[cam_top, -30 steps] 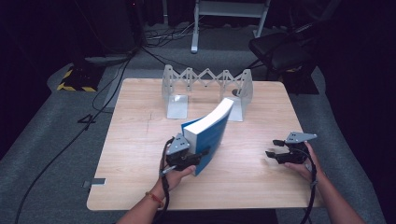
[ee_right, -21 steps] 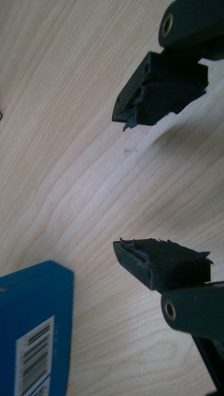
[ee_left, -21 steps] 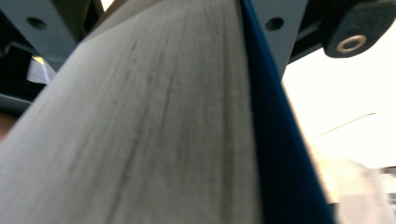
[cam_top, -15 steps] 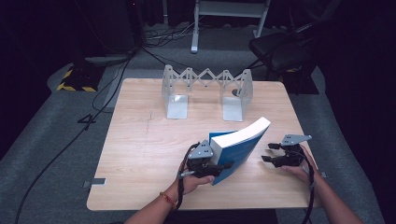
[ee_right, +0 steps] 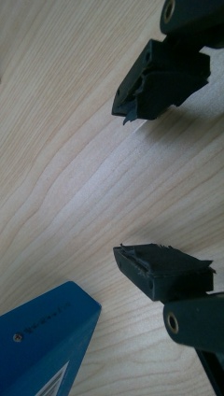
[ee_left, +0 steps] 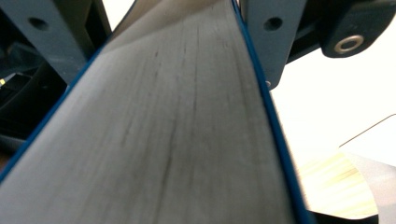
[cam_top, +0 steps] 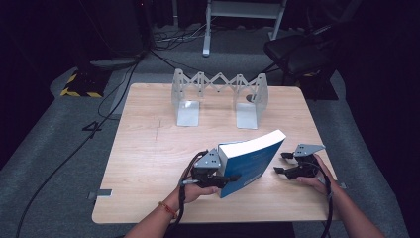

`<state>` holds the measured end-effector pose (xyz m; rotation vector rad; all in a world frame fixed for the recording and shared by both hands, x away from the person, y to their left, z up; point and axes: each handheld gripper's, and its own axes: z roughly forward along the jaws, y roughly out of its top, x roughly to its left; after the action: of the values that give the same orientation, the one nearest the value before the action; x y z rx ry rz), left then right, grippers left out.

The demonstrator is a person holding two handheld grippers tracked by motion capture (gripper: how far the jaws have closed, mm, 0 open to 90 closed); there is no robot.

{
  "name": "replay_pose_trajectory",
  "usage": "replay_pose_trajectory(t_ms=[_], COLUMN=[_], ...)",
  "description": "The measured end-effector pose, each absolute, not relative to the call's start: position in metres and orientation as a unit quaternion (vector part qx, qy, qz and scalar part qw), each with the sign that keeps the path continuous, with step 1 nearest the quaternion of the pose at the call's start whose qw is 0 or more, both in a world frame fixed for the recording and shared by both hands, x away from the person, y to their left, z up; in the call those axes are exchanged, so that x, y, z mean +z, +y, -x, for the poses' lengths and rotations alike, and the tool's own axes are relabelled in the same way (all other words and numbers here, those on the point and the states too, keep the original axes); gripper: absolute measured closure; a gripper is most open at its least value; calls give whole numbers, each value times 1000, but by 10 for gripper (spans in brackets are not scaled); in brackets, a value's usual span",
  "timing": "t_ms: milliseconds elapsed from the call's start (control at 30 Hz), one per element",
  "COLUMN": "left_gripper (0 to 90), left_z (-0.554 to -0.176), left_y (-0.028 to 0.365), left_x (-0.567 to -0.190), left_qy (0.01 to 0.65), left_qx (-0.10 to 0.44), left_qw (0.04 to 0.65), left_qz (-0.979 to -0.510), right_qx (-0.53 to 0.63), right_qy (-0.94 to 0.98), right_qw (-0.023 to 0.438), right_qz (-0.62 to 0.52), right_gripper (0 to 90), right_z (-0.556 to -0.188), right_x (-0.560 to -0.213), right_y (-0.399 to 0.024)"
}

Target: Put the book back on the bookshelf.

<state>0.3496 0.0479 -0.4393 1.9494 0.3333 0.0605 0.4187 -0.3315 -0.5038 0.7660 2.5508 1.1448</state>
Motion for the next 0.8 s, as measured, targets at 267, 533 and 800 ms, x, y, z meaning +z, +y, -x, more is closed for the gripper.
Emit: replay_pose_trajectory(t_ms=[267, 533, 800], left_gripper=[592, 588, 585], left_z=[-349, -347, -344], left_y=[56, 59, 60], left_x=[-437, -438, -438], left_qy=[123, 123, 123], left_qx=[21, 21, 32], left_qw=[540, 542, 540], left_qz=[-833, -831, -832], right_qx=[387, 429, 445], right_qy=[884, 884, 883], right_qw=[106, 82, 76], right_qz=[-241, -164, -129], right_gripper=[227, 276, 292], right_z=[-416, -400, -394], right_x=[-502, -485, -472], right_y=[-327, -301, -286])
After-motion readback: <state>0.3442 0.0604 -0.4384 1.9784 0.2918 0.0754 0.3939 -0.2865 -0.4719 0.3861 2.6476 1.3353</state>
